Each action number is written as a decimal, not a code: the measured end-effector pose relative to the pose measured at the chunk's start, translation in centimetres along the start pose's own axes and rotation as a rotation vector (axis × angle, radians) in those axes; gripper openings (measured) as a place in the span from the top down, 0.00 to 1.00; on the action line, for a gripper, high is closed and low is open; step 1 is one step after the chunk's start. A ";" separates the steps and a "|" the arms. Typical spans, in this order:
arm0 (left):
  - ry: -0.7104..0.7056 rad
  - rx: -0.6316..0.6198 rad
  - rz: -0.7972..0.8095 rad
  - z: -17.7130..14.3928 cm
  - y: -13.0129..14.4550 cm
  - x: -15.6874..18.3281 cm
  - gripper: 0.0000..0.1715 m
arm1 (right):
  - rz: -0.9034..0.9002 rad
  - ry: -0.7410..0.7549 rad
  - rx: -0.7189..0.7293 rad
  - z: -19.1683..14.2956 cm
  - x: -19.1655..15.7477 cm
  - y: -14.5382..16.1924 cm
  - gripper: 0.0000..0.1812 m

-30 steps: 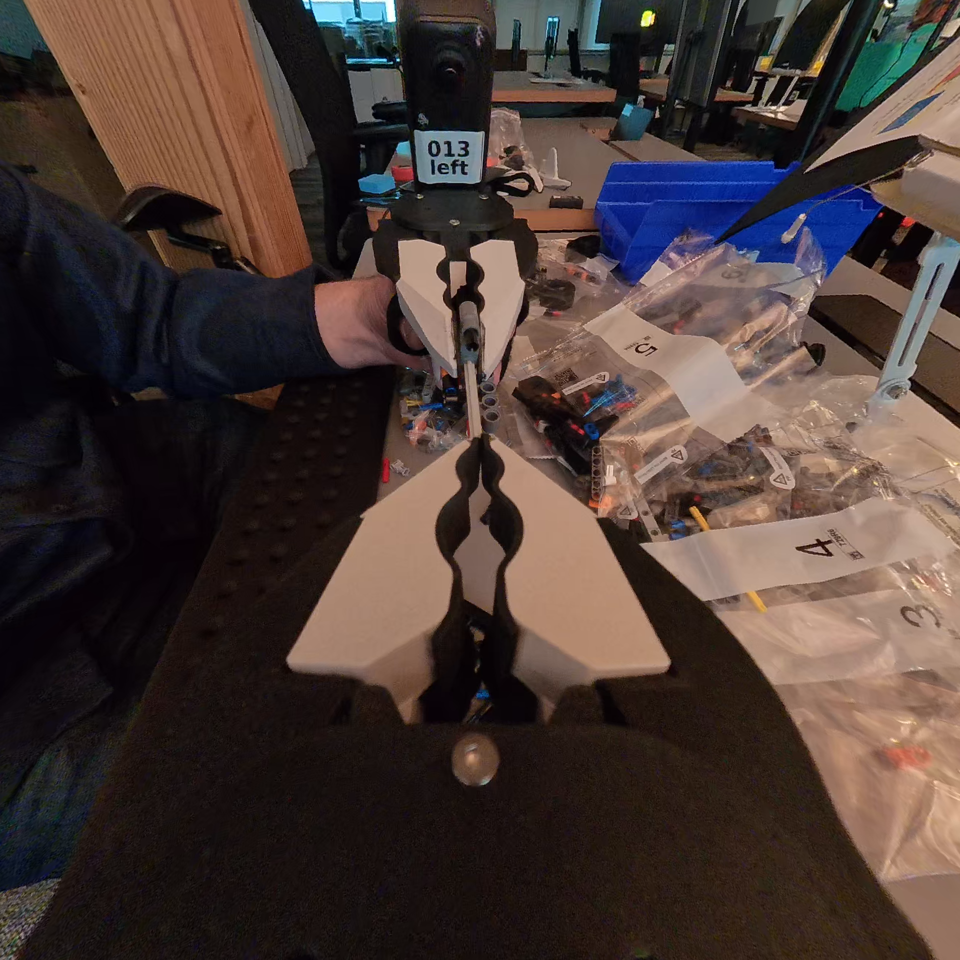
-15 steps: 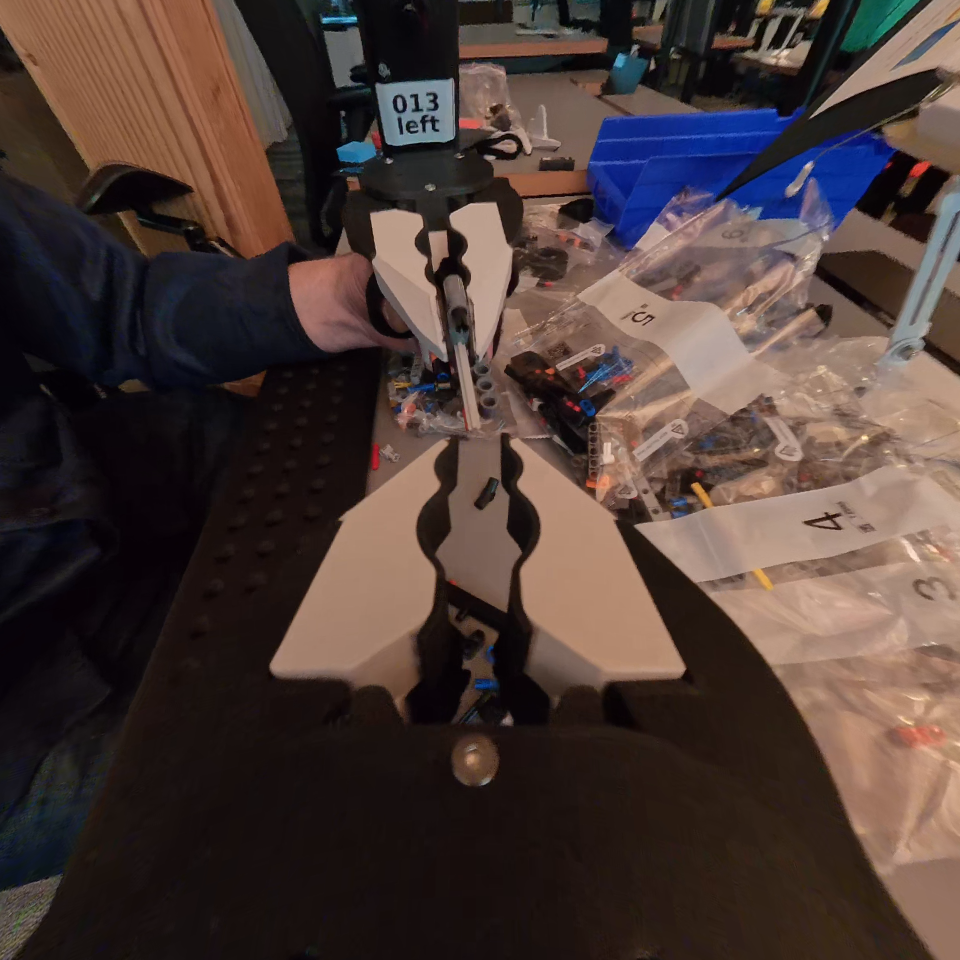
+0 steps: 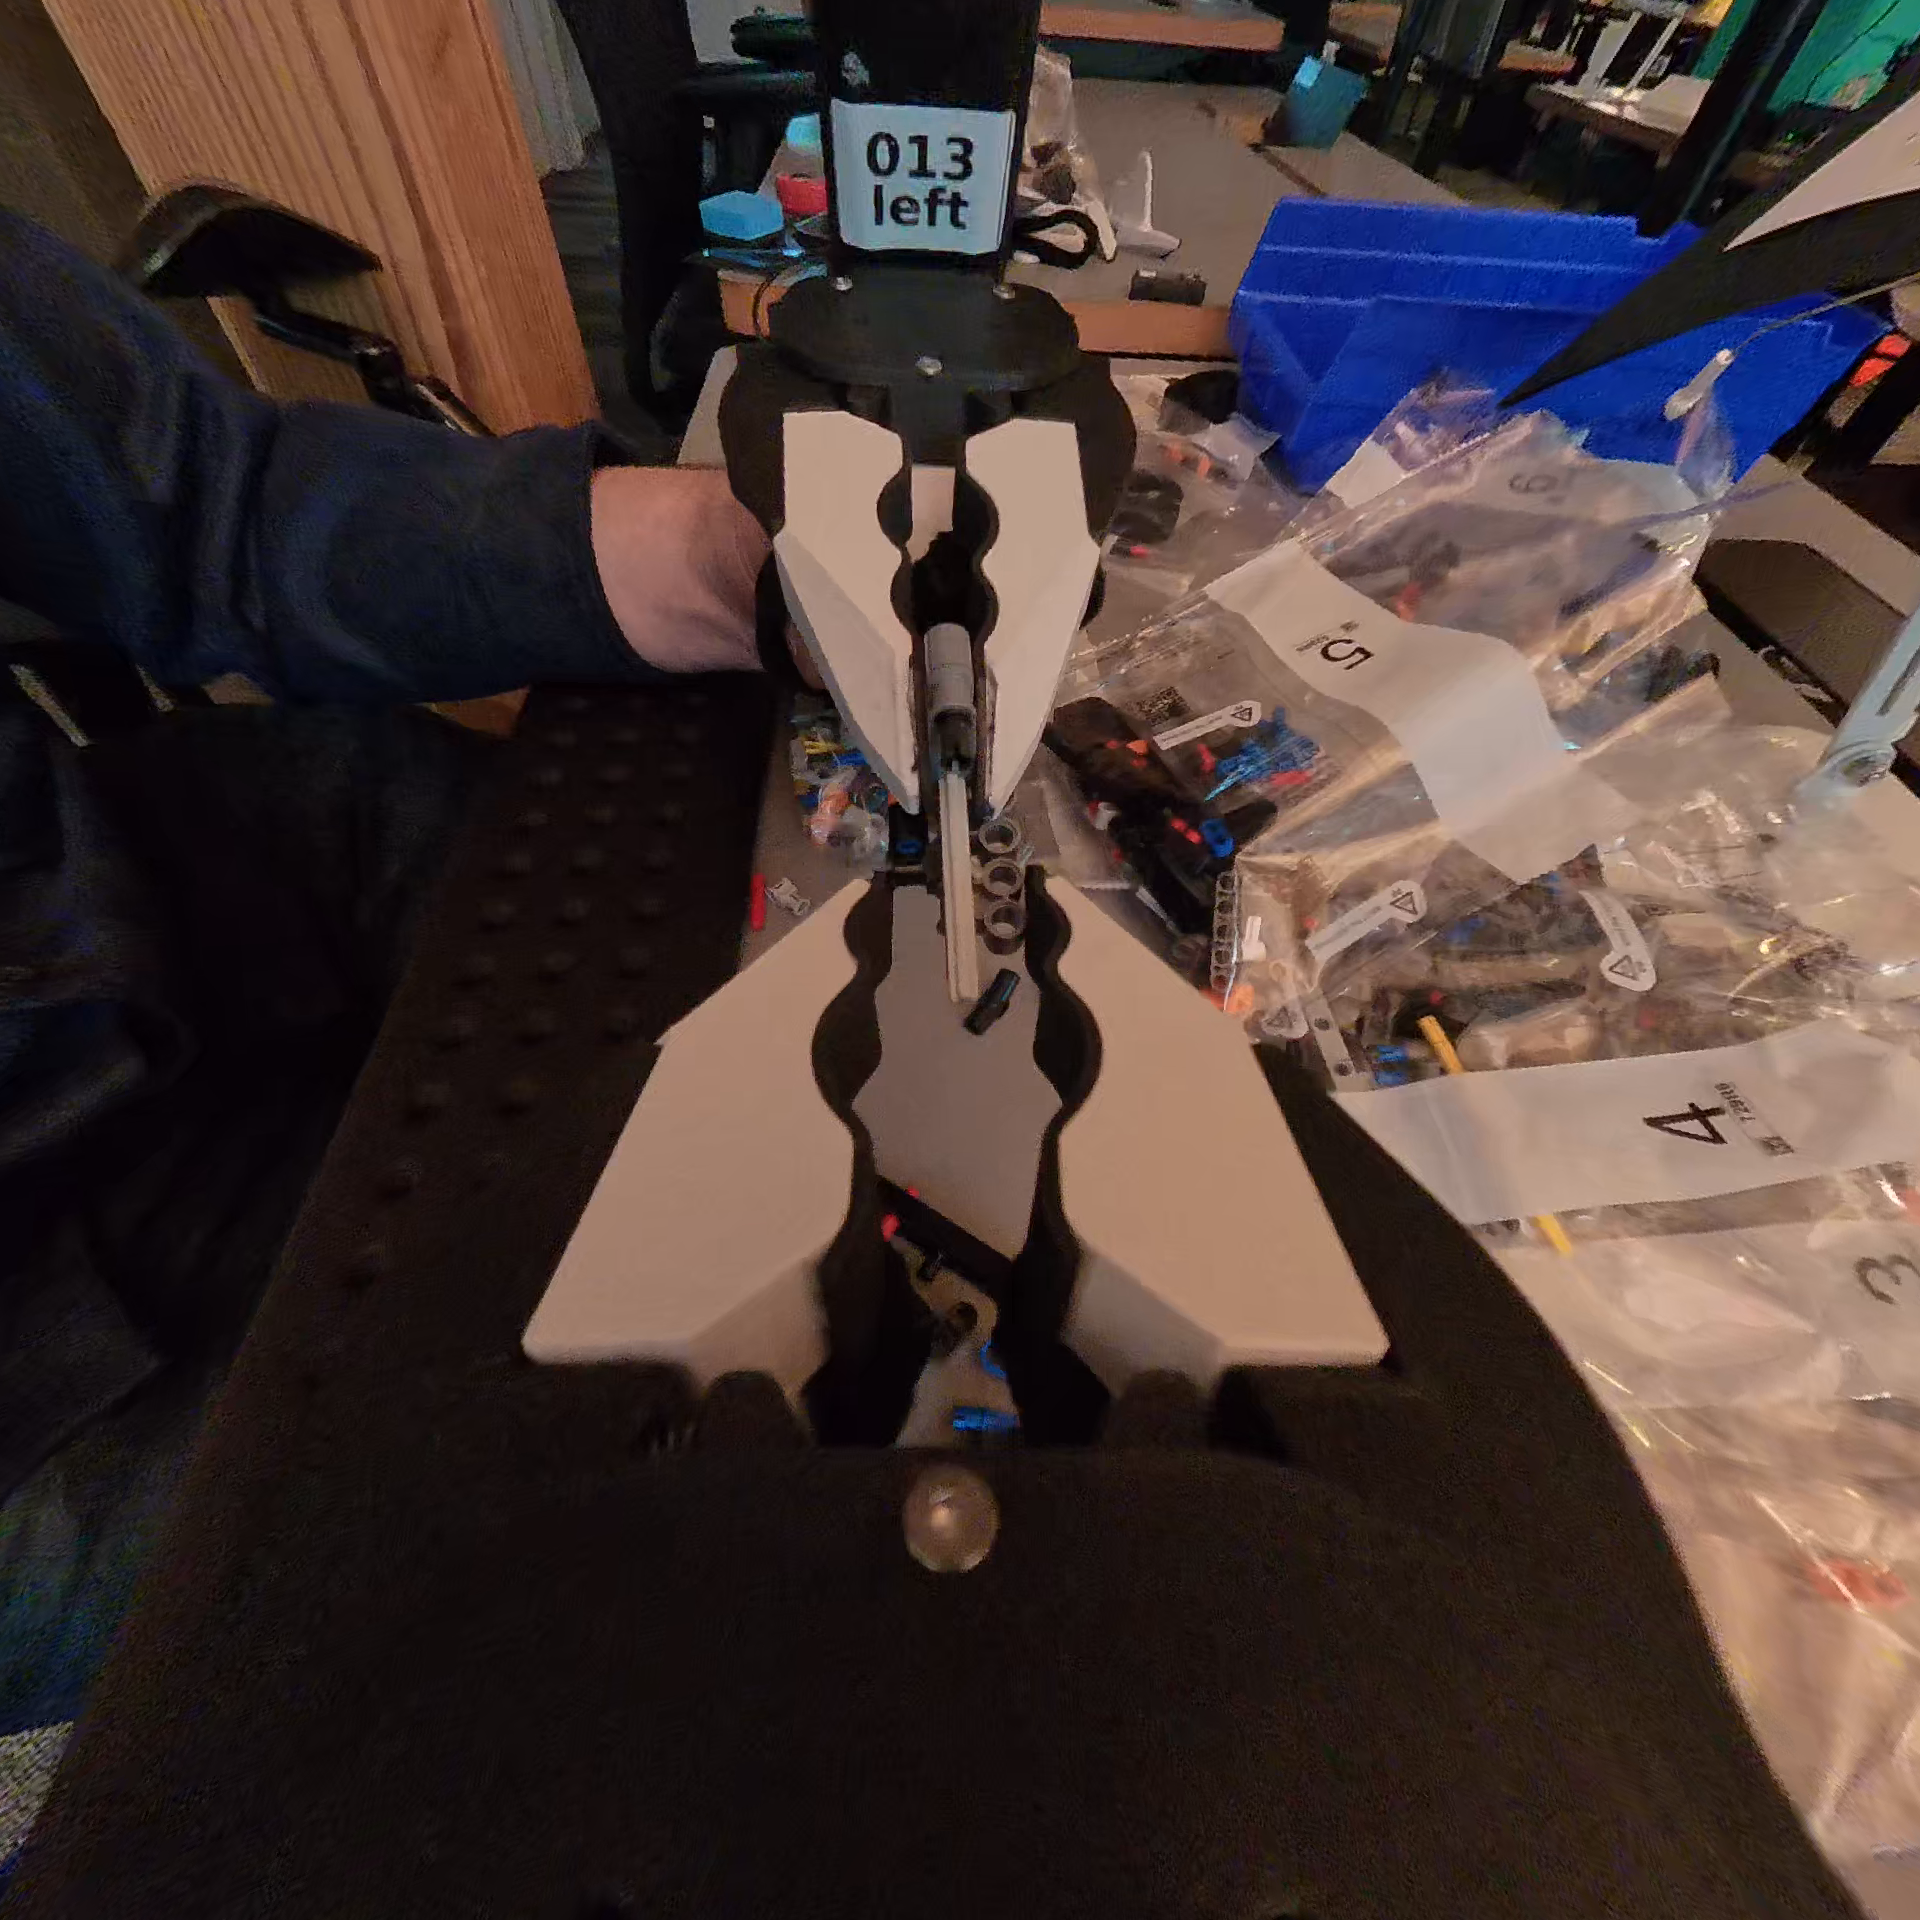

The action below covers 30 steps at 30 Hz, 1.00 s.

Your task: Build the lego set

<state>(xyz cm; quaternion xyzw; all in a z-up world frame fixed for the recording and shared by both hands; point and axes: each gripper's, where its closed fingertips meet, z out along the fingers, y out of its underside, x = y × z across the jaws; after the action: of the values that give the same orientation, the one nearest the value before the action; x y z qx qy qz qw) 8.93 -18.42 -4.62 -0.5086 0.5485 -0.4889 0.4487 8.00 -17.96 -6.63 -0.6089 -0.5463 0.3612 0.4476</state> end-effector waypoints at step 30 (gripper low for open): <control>-0.044 -0.129 0.091 0.0 1.3 0.0 0.96 | -0.022 0.028 -0.083 -0.4 0.0 1.1 0.93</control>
<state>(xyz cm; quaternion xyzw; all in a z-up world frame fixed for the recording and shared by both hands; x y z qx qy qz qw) 8.73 -18.45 -5.87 -0.5217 0.5915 -0.4204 0.4486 8.71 -18.06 -7.49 -0.6259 -0.5611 0.3246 0.4337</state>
